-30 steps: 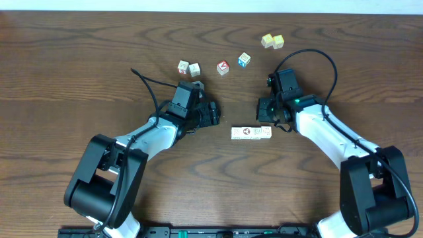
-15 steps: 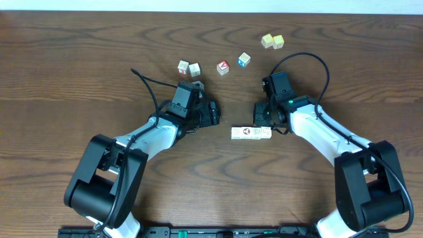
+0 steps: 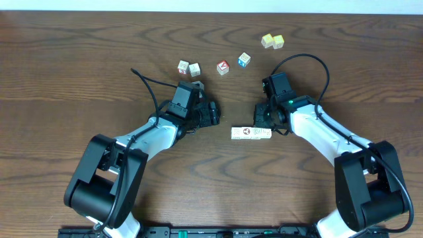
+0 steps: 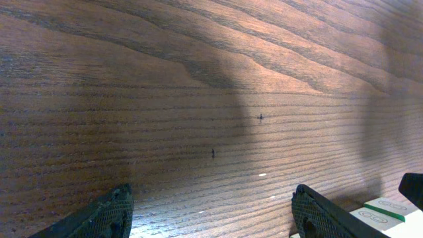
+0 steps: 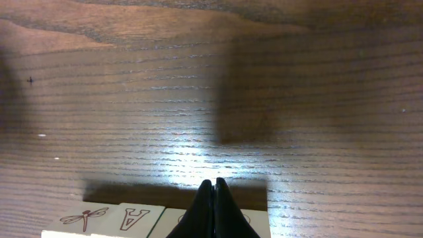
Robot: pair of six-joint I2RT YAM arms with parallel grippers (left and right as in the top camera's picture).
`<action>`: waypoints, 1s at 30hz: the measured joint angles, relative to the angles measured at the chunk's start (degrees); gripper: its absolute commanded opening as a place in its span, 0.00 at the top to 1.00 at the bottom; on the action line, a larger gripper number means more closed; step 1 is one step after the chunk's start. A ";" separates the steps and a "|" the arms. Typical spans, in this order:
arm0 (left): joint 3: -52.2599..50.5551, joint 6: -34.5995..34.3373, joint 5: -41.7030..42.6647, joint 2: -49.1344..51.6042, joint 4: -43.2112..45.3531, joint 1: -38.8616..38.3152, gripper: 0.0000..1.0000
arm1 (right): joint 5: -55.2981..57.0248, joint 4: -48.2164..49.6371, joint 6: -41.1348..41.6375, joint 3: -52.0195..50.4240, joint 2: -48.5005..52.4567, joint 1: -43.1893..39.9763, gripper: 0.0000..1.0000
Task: Lift 4 blocks
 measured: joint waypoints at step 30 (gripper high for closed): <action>0.00 0.00 0.00 0.00 0.00 0.00 0.23 | 0.02 -1.25 1.31 -0.22 0.00 0.42 0.99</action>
